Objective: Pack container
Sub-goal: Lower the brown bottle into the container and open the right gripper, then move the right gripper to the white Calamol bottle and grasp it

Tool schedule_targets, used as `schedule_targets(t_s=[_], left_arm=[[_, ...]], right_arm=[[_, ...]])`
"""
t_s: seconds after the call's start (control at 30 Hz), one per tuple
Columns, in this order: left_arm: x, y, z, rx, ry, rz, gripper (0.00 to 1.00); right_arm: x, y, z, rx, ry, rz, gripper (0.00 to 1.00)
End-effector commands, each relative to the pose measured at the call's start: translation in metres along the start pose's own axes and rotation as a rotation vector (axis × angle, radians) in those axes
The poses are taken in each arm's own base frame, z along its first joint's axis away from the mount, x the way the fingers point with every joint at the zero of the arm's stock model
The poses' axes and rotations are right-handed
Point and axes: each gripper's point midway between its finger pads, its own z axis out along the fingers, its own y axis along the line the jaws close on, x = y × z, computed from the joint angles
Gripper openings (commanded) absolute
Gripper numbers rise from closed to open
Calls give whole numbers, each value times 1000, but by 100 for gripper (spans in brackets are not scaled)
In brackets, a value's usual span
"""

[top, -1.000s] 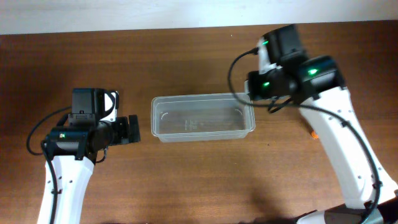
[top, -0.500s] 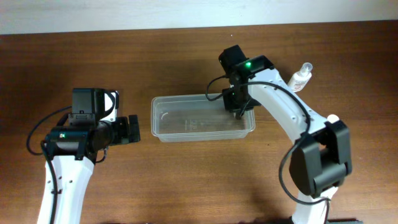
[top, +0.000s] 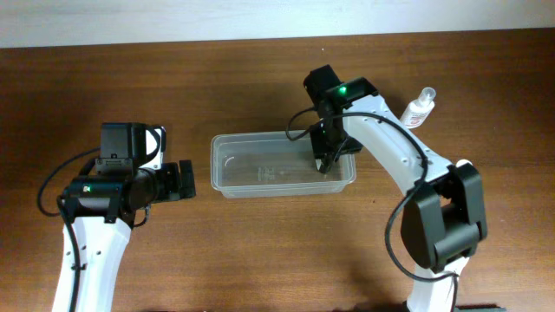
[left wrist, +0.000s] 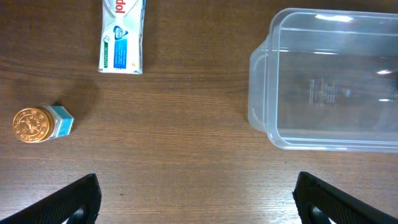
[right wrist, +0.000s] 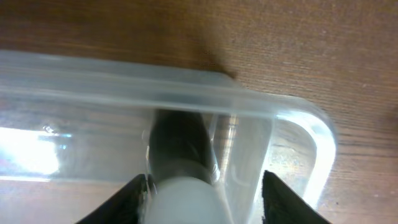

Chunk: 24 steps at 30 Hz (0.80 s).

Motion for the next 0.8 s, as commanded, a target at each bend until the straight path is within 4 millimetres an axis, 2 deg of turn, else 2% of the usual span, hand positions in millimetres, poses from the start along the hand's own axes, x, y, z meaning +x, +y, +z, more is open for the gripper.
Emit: schedule_targets(t_s=[0.0,0.1,0.17,0.2,0.23,0.27,0.3,0.33,0.4,0.57,0.67,0.77], left_arm=[[-5,2,-3,-7,-14,12,99],[-5,2,-3,-7,-15,12,99],[-5,2,-3,-7,-15,12,99],[-5,2,-3,-8,-15,12,99],[-5,2,-3,-8,-15,12,99],[-5,2,-3,-8,-15,12,99],[-5,2,-3,-8,-15,12,99],[-5,2,-3,-7,-15,12,99],[-5,2,-3,-7,-15,12,99],[-6,2,-3,-7,-18,12,99],[-6,2,-3,-7,-18,12,99],[-6,2,-3,-7,-18,12,99]], right_arm=[[-28,0,-97,-48,-249,-12,56],[-35,-10,-148,-50,-372,12,65],[-38,-20,-172,-53,-430,36,67],[-40,-38,-189,-31,-474,81,68],[-41,-49,-196,-15,-495,117,68],[-42,-76,-206,12,-528,210,75],[-44,-91,-209,20,-539,247,78],[-46,-120,-208,42,-542,313,81],[-49,-148,-198,61,-518,338,82],[-58,-203,-152,85,-416,329,87],[-67,-218,-120,74,-368,369,91],[-79,-220,-102,74,-363,373,91]])
